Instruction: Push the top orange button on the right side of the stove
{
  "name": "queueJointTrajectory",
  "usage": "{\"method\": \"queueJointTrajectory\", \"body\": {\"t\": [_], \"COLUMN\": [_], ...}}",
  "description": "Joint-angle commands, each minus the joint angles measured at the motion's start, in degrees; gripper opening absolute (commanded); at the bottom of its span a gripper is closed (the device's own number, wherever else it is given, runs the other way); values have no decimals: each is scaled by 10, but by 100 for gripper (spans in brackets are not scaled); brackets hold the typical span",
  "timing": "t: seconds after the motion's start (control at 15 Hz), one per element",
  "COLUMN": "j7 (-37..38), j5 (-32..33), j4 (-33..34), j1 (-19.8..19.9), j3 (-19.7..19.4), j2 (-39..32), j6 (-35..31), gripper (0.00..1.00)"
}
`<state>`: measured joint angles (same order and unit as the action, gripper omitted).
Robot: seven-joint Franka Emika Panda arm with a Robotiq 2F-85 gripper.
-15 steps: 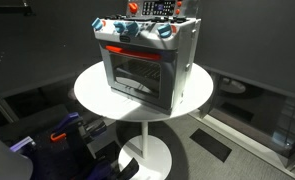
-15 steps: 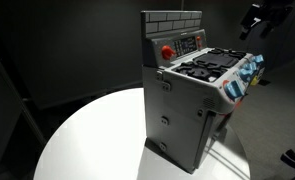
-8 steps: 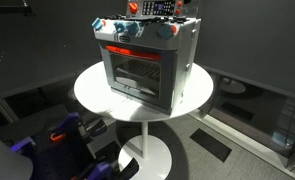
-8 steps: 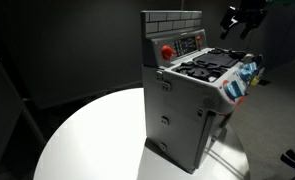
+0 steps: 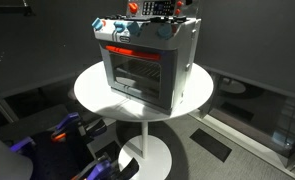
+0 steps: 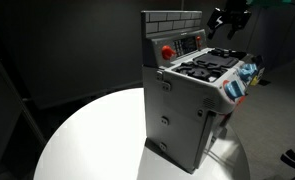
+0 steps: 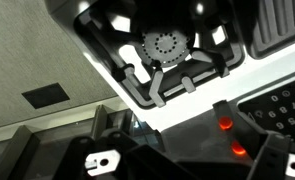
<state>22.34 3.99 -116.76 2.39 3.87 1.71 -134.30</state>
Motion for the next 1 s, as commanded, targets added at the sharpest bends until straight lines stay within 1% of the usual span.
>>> {"method": "queueJointTrajectory", "body": {"t": [0.0, 0.73, 0.93], "j7": [21, 7, 3], "j5": [10, -4, -7], "j4": [40, 106, 118], "j1": [-11, -27, -29], "j3": [-10, -23, -25], "j2": [-29, -98, -107], "j6": [10, 11, 13], "gripper": [100, 100, 100]}}
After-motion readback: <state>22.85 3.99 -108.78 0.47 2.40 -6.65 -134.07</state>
